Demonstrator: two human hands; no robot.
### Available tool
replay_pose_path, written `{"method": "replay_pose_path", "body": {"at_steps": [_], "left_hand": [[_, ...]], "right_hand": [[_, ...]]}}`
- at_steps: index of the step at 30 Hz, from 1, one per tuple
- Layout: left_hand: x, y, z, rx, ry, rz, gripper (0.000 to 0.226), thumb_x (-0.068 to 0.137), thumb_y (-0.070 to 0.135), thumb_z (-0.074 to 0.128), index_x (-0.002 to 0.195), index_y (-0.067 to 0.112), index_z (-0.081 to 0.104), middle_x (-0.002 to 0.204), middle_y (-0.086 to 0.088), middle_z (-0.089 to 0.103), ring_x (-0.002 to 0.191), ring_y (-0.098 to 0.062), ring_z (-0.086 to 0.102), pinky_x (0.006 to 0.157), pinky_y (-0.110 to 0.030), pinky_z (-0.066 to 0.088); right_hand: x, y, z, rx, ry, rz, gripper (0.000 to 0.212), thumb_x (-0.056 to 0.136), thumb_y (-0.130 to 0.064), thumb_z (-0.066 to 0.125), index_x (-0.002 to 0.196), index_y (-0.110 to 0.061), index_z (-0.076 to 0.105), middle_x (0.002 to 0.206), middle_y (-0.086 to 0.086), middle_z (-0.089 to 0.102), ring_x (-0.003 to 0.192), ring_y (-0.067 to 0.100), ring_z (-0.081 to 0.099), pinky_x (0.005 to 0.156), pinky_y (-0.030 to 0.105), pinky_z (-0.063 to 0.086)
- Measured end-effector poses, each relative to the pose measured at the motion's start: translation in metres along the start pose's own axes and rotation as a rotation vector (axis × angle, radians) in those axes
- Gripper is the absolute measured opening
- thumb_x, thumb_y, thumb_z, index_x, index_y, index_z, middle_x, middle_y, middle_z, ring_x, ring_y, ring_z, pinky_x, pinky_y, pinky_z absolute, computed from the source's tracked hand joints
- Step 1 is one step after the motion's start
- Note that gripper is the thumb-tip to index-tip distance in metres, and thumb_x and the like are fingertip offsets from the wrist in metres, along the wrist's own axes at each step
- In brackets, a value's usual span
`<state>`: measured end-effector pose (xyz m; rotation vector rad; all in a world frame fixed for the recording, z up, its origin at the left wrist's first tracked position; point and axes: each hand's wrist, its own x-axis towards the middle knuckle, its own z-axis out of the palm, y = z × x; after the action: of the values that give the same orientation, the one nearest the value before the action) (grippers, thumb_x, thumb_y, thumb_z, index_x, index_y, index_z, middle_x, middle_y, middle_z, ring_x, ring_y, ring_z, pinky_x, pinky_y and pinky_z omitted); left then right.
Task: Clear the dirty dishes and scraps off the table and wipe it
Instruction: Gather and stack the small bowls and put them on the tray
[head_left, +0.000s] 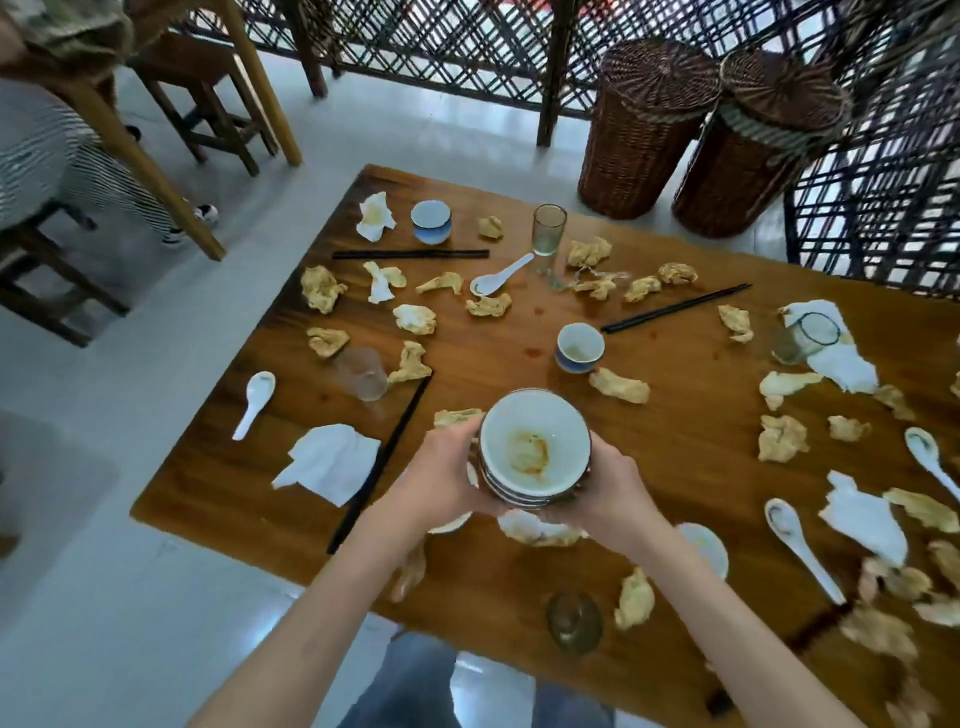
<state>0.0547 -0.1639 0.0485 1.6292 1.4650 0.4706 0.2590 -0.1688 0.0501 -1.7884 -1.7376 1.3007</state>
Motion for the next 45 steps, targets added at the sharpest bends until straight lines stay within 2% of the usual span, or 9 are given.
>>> {"method": "replay_pose_path", "body": {"at_steps": [3, 6, 10, 12, 17, 22, 25, 38, 45], "left_hand": [[-0.015, -0.026, -0.022, 0.021, -0.019, 0.026, 0.092, 0.047, 0.021, 0.092, 0.129, 0.031, 0.051, 0.098, 0.039, 0.048, 0.099, 0.009, 0.045, 0.074, -0.001, 0.032], [-0.024, -0.048, -0.037, 0.022, -0.053, 0.041, 0.092, 0.049, 0.025, 0.091, 0.130, 0.032, 0.049, 0.100, 0.039, 0.051, 0.100, 0.004, 0.052, 0.073, 0.002, 0.036], [-0.032, -0.072, -0.049, 0.057, -0.055, 0.030, 0.092, 0.047, 0.027, 0.092, 0.130, 0.027, 0.051, 0.105, 0.021, 0.060, 0.096, 0.001, 0.051, 0.075, -0.002, 0.036], [-0.033, -0.083, -0.051, 0.064, -0.071, 0.046, 0.091, 0.048, 0.027, 0.092, 0.129, 0.025, 0.051, 0.109, 0.014, 0.062, 0.096, -0.001, 0.051, 0.079, -0.010, 0.038], [-0.028, -0.101, -0.049, 0.056, -0.120, 0.023, 0.092, 0.050, 0.018, 0.091, 0.131, 0.024, 0.050, 0.103, 0.020, 0.057, 0.095, 0.001, 0.050, 0.071, 0.002, 0.034], [-0.019, -0.105, -0.041, 0.047, -0.152, 0.019, 0.097, 0.052, 0.020, 0.090, 0.136, 0.030, 0.044, 0.117, 0.011, 0.063, 0.107, -0.007, 0.055, 0.086, -0.018, 0.042], [-0.015, -0.106, -0.038, 0.046, -0.161, 0.031, 0.098, 0.053, 0.022, 0.091, 0.138, 0.032, 0.043, 0.122, 0.012, 0.062, 0.113, -0.007, 0.054, 0.090, -0.019, 0.043], [-0.009, -0.115, -0.038, 0.025, -0.194, 0.077, 0.097, 0.054, 0.017, 0.091, 0.137, 0.029, 0.042, 0.126, 0.012, 0.057, 0.121, -0.009, 0.049, 0.099, -0.034, 0.046], [-0.004, -0.125, -0.033, 0.036, -0.233, 0.104, 0.100, 0.052, 0.020, 0.091, 0.133, 0.042, 0.036, 0.120, 0.025, 0.052, 0.116, 0.000, 0.046, 0.092, -0.016, 0.042]], "right_hand": [[-0.005, -0.014, 0.037, -0.008, 0.051, -0.039, 0.083, 0.046, -0.014, 0.090, 0.116, -0.032, 0.049, 0.093, -0.041, 0.049, 0.093, -0.022, 0.035, 0.080, -0.001, 0.035], [-0.005, -0.021, 0.071, 0.007, 0.066, 0.038, 0.092, 0.047, -0.016, 0.091, 0.127, -0.031, 0.048, 0.103, -0.026, 0.055, 0.104, -0.002, 0.047, 0.083, 0.019, 0.043], [-0.006, -0.027, 0.108, 0.005, 0.099, 0.133, 0.093, 0.045, -0.021, 0.088, 0.126, -0.040, 0.045, 0.090, -0.028, 0.052, 0.096, 0.003, 0.054, 0.065, 0.010, 0.040], [-0.008, -0.029, 0.123, 0.010, 0.125, 0.135, 0.093, 0.046, -0.023, 0.088, 0.125, -0.040, 0.044, 0.097, -0.023, 0.059, 0.100, 0.008, 0.057, 0.072, 0.016, 0.044], [-0.010, -0.029, 0.138, 0.023, 0.169, 0.167, 0.092, 0.050, -0.022, 0.089, 0.128, -0.036, 0.043, 0.111, -0.016, 0.062, 0.104, 0.010, 0.057, 0.077, 0.018, 0.042], [-0.009, -0.025, 0.139, 0.037, 0.191, 0.205, 0.092, 0.054, -0.017, 0.089, 0.132, -0.029, 0.043, 0.119, -0.010, 0.061, 0.111, 0.013, 0.055, 0.085, 0.023, 0.045], [-0.008, -0.023, 0.136, 0.033, 0.195, 0.222, 0.093, 0.055, -0.015, 0.089, 0.134, -0.027, 0.043, 0.121, -0.007, 0.060, 0.113, 0.015, 0.054, 0.090, 0.028, 0.046], [-0.002, -0.012, 0.135, 0.068, 0.121, 0.244, 0.095, 0.051, -0.018, 0.089, 0.132, -0.033, 0.041, 0.104, -0.024, 0.052, 0.099, 0.000, 0.046, 0.073, 0.009, 0.036], [0.004, -0.008, 0.145, 0.019, 0.120, 0.247, 0.099, 0.053, -0.019, 0.089, 0.136, -0.026, 0.037, 0.121, -0.006, 0.059, 0.112, 0.016, 0.054, 0.083, 0.022, 0.044]]}}
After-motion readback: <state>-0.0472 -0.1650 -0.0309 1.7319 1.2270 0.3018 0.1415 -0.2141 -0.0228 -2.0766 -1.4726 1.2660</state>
